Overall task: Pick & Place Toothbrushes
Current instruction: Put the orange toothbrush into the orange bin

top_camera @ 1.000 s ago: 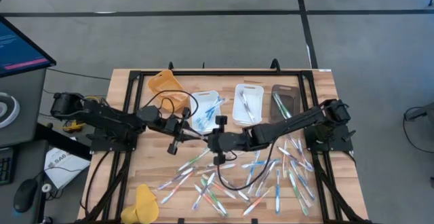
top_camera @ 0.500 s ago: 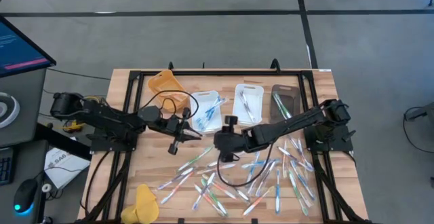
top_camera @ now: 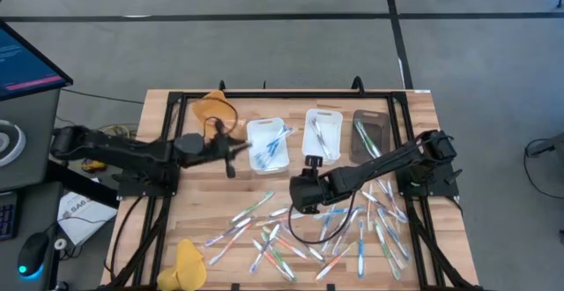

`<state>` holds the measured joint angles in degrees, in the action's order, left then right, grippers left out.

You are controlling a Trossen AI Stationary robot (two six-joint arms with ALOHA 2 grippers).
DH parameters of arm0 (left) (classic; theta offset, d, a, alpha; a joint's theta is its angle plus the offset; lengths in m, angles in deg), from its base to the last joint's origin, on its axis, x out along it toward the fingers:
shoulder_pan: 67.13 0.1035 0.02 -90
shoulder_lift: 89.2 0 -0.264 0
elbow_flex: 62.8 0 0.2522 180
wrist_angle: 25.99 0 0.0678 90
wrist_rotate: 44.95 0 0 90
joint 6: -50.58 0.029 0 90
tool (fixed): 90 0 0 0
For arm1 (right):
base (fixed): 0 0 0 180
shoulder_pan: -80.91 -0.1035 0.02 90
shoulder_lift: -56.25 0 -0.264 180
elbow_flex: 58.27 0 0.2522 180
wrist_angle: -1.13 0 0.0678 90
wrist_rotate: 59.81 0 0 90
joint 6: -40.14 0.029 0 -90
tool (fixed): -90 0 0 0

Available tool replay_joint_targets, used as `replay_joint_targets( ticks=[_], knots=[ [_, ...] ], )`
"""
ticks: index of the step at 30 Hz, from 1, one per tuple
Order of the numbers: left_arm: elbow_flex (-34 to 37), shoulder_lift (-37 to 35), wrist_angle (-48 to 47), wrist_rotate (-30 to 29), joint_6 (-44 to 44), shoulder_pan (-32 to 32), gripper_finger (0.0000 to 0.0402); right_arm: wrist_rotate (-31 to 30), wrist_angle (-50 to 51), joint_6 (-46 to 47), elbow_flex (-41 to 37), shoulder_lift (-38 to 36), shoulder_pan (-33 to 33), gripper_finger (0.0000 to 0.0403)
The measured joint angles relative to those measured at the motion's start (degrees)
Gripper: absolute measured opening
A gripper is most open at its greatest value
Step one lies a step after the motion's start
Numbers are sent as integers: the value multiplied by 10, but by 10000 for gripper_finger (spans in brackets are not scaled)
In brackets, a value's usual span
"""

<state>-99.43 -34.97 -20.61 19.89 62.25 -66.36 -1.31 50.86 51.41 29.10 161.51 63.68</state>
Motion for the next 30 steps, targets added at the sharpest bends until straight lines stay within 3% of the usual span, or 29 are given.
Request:
replay_joint_targets(
  ticks=[5,9,18,22,30],
  knots=[
    [-40,-36,-159,-177,60,5,16,1,-33,-12,-18,0,4,118],
    [-73,-35,-279,-243,140,7,16,1,-39,-12,-19,0,7,118],
    [-125,13,-403,-246,200,59,17,28,-53,-13,-19,0,13,118],
    [-163,35,-466,-247,270,102,18,32,-52,-14,-19,0,13,118],
    [-237,66,-544,-109,374,217,18,32,-52,-22,-19,0,13,118]
  ],
)
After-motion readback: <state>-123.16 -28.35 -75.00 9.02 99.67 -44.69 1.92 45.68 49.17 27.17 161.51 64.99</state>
